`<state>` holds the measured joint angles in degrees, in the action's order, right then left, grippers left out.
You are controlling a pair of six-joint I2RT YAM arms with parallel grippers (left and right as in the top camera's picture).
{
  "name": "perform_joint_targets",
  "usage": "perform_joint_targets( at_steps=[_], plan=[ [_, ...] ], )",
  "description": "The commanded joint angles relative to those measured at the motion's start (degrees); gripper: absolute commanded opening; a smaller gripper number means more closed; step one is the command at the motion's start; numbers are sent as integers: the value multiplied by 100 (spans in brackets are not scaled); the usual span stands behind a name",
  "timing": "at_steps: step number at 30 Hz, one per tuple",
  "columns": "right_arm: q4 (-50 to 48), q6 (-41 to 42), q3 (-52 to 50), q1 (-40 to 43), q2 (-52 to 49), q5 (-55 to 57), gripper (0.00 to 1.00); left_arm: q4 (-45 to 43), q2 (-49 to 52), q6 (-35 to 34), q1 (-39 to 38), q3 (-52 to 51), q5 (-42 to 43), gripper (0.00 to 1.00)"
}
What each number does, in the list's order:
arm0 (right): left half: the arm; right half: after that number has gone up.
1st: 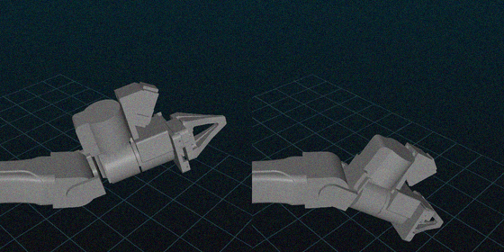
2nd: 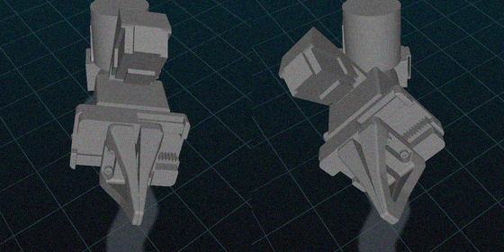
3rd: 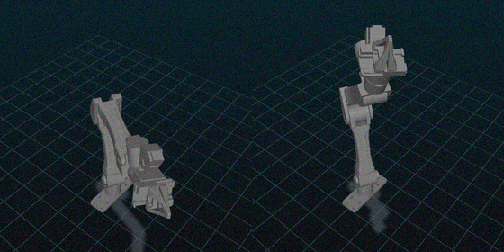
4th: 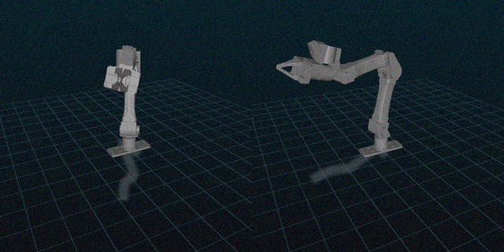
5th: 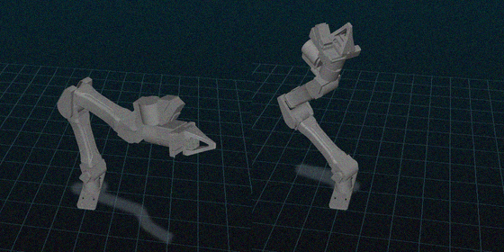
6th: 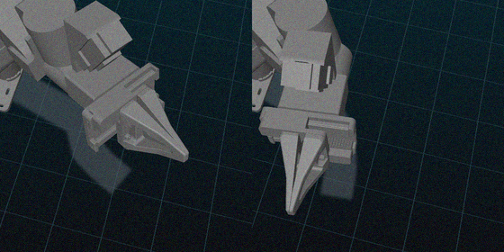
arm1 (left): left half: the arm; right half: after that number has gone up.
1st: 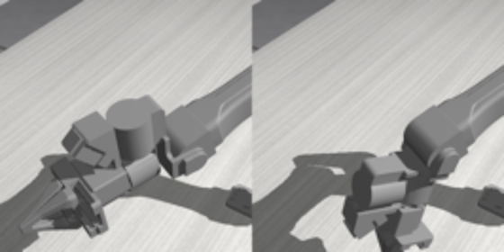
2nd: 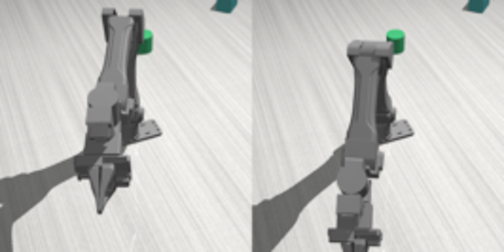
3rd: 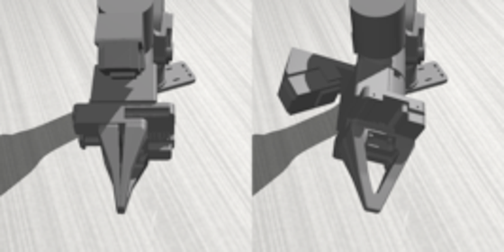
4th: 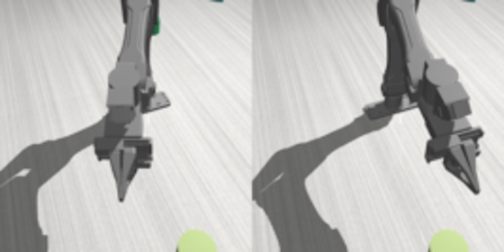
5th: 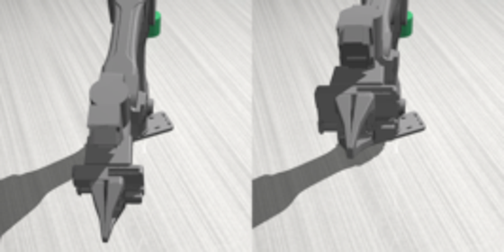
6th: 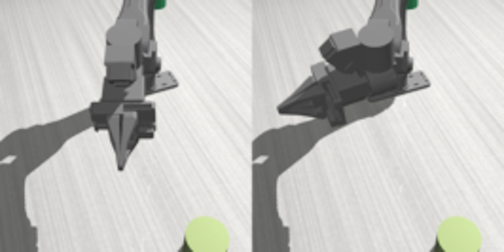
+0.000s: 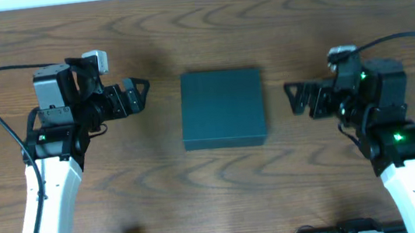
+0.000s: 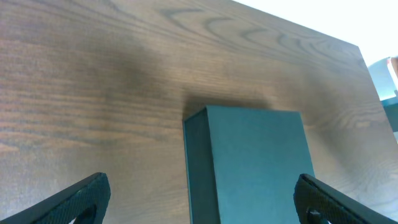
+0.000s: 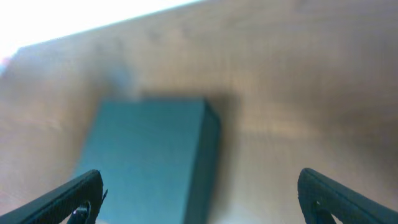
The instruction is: Pack container
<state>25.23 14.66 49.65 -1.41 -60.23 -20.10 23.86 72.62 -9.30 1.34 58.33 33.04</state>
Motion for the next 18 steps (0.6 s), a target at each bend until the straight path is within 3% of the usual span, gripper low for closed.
perform_joint_targets(
  at_steps=[1, 18],
  plan=[
    [-584, 505, 9, -7, -61, -90, 99, -22, -24, -15, 11, 63, 90, 96],
    [9, 505, 9, -7, -85, -90, 99, -11, -24, -13, 13, 63, -199, 95]
  ],
)
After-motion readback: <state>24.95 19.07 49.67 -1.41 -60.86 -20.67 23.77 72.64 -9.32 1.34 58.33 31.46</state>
